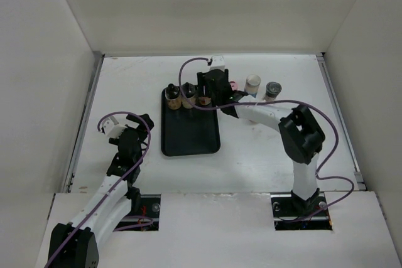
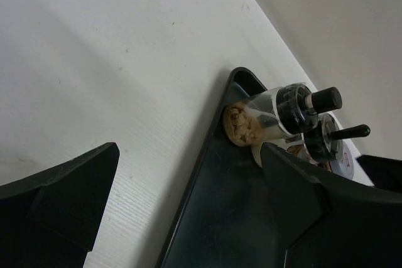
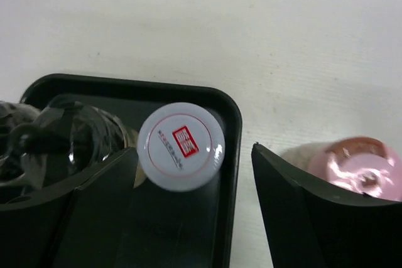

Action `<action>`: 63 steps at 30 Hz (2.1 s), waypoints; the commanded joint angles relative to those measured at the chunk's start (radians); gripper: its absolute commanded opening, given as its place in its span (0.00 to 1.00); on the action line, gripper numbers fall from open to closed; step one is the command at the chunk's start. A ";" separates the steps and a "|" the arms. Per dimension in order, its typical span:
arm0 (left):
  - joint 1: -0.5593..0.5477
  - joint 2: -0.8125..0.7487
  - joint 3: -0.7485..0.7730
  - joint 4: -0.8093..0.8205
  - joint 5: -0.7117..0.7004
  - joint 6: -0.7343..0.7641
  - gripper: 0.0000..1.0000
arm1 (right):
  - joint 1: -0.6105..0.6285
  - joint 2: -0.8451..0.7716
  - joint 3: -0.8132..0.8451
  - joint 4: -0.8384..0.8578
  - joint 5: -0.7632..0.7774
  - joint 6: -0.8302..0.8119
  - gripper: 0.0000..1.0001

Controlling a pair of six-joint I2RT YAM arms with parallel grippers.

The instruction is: Organize the condiment bottles

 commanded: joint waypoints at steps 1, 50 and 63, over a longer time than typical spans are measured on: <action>-0.002 -0.010 -0.008 0.064 0.007 0.002 1.00 | 0.008 -0.173 -0.065 0.086 0.004 0.019 0.75; -0.002 0.007 -0.016 0.090 0.010 -0.001 1.00 | 0.118 -0.297 -0.271 0.113 0.047 0.040 0.41; 0.006 -0.008 -0.031 0.082 0.010 -0.019 1.00 | 0.273 0.040 0.083 0.083 0.011 0.036 0.42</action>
